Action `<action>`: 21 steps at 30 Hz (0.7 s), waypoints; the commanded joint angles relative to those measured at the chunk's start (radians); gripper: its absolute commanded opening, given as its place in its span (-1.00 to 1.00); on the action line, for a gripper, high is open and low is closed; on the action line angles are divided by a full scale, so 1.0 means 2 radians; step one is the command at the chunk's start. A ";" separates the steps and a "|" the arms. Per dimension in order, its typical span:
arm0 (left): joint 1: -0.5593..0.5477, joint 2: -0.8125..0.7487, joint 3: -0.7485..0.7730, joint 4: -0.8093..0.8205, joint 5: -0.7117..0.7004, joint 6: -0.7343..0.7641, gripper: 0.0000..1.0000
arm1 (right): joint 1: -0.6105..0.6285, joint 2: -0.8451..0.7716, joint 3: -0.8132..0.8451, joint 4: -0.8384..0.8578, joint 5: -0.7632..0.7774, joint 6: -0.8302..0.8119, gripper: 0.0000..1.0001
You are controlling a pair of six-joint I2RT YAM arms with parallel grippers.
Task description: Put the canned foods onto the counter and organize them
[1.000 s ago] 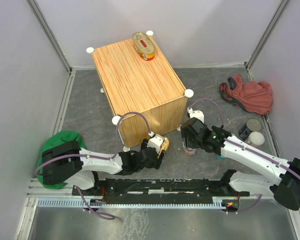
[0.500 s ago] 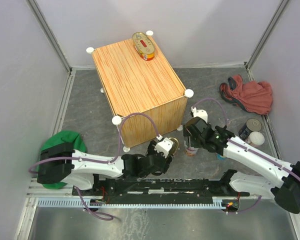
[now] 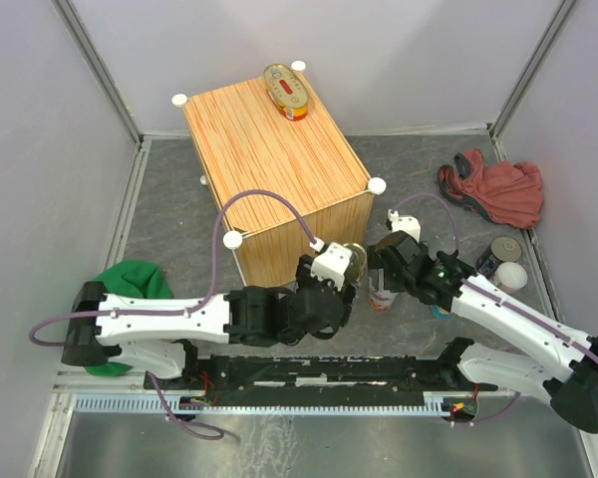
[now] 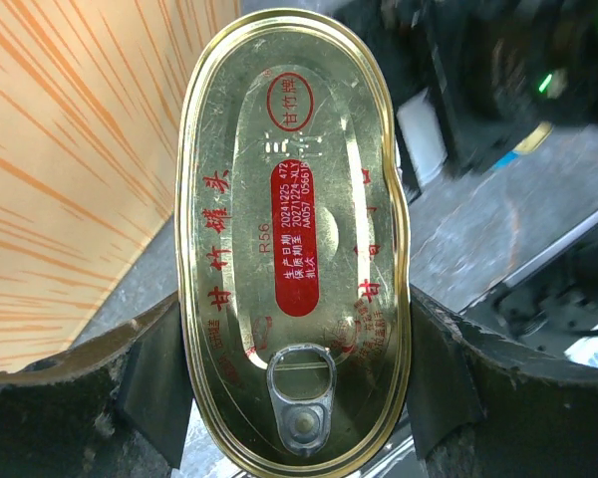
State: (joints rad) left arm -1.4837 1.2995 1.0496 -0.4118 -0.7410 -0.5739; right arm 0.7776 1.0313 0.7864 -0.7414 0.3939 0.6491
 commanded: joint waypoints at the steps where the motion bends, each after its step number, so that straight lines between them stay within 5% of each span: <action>1: -0.004 -0.003 0.106 -0.069 -0.057 -0.038 -0.95 | -0.002 -0.021 0.005 0.003 0.013 -0.003 0.84; 13: -0.001 0.039 0.322 -0.189 -0.133 -0.005 -0.95 | -0.002 -0.058 0.014 -0.025 0.013 -0.001 0.86; 21: 0.051 0.044 0.387 -0.225 -0.177 0.013 -0.95 | -0.002 -0.075 0.024 -0.038 0.005 0.002 0.86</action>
State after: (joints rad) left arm -1.4479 1.3975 1.7370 -0.8581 -0.9806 -0.5835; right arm 0.7765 0.9031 0.7876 -0.7990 0.3935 0.6498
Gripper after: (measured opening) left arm 0.773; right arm 0.926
